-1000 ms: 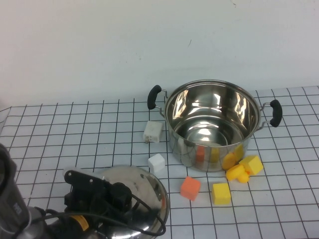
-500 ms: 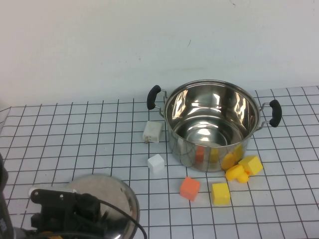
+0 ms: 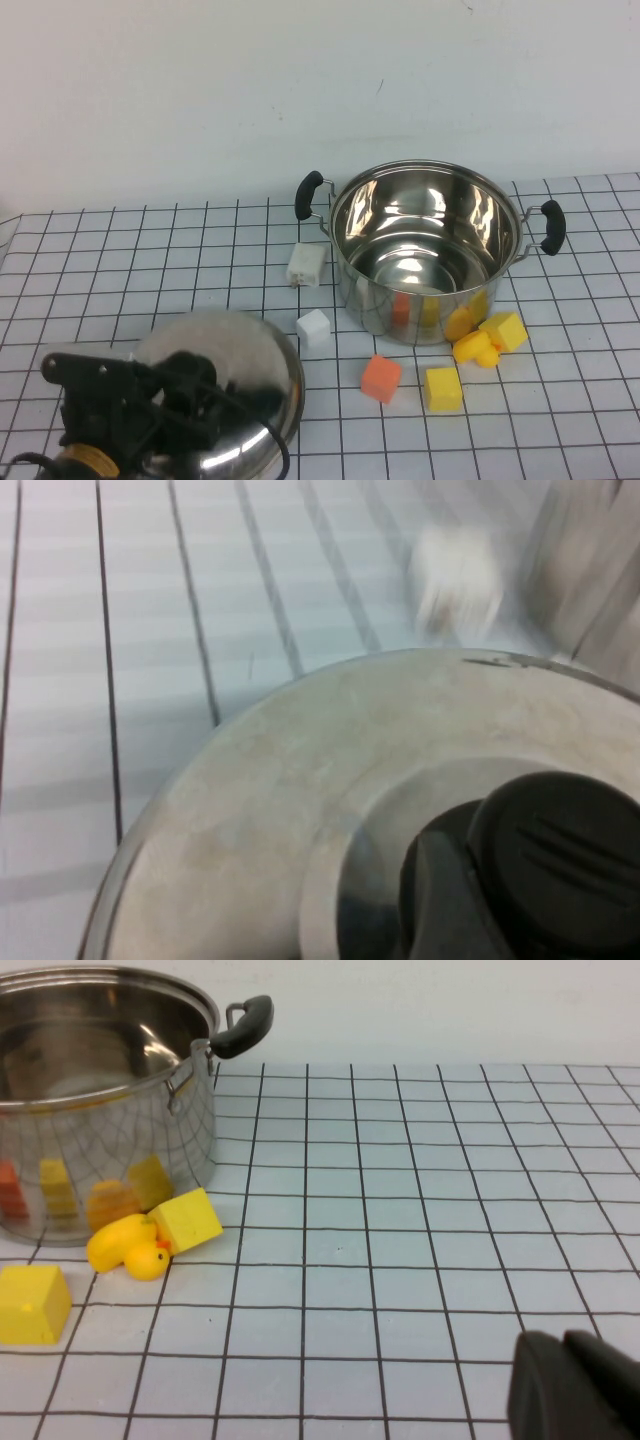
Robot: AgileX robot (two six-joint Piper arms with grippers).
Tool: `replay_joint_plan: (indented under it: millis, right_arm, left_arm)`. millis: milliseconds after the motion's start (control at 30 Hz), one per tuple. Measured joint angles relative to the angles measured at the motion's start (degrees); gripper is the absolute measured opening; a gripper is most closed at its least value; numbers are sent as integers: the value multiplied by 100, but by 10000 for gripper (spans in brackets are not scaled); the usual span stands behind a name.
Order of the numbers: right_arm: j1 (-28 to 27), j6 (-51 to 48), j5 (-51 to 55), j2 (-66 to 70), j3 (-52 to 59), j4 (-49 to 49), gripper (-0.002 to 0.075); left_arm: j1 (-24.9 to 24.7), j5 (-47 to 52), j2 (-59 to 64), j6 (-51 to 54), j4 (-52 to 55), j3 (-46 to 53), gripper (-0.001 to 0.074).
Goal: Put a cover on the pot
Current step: Pick up the pot lid, then place the pot lid on the pot
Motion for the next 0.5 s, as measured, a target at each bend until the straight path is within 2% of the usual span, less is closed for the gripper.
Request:
replay_joint_plan:
  millis: [133,300,500]
  right_arm:
    - [0,0,0,0,0,0,9]
    - [0,0,0,0,0,0,9]
    - [0,0,0,0,0,0,9]
  left_arm:
    - [0,39,-609,-33,133,-102,335]
    - [0,147,-1319,-343,1121,-699,335]
    - [0,2003,-1568,-2059,3109,-2388,335]
